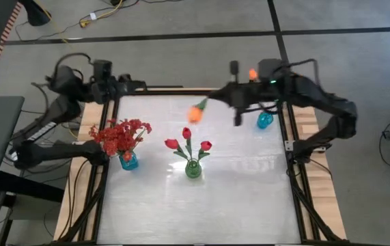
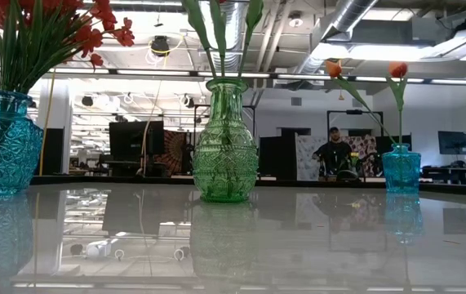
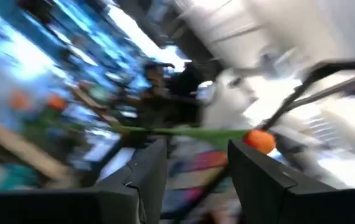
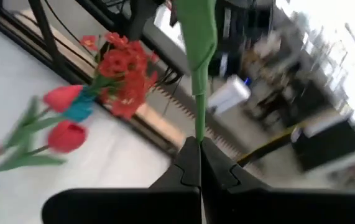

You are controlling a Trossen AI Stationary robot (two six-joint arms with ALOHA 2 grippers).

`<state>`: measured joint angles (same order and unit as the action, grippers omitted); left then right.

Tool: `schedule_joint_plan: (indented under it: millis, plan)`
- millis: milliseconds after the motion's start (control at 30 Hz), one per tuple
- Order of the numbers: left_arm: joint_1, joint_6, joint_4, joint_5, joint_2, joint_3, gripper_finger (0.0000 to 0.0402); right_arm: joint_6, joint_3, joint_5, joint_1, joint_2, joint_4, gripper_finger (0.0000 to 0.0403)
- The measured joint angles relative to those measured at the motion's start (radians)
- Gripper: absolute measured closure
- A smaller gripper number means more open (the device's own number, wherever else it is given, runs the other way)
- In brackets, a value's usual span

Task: Sort flowers into vase by color
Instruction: Put the orange flower into the right blue vase

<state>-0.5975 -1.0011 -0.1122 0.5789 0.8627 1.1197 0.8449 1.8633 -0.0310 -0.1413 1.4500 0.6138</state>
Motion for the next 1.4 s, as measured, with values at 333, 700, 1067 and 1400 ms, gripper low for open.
schedule_joint_plan:
  millis: [333,700,1067,1400]
  plan:
    - [-0.061,0.557,0.652,-0.411,-0.014,0.215,0.0262,-0.375,-0.198,0.005,-0.067,-0.268,0.180,0.0386]
    - [-0.061,0.627,0.698,-0.472,-0.027,0.216,0.0262,-0.631,-0.921,0.339,-0.072,-0.793,-0.210,0.0386]
    - [-0.061,0.608,0.699,-0.514,-0.026,0.216,0.0262,-0.715,-1.237,0.618,-0.112,-1.045,-0.252,0.0386]
    - [-0.061,0.596,0.699,-0.514,-0.026,0.216,0.0262,-0.743,-1.344,0.640,-0.156,-1.093,-0.257,0.0386]
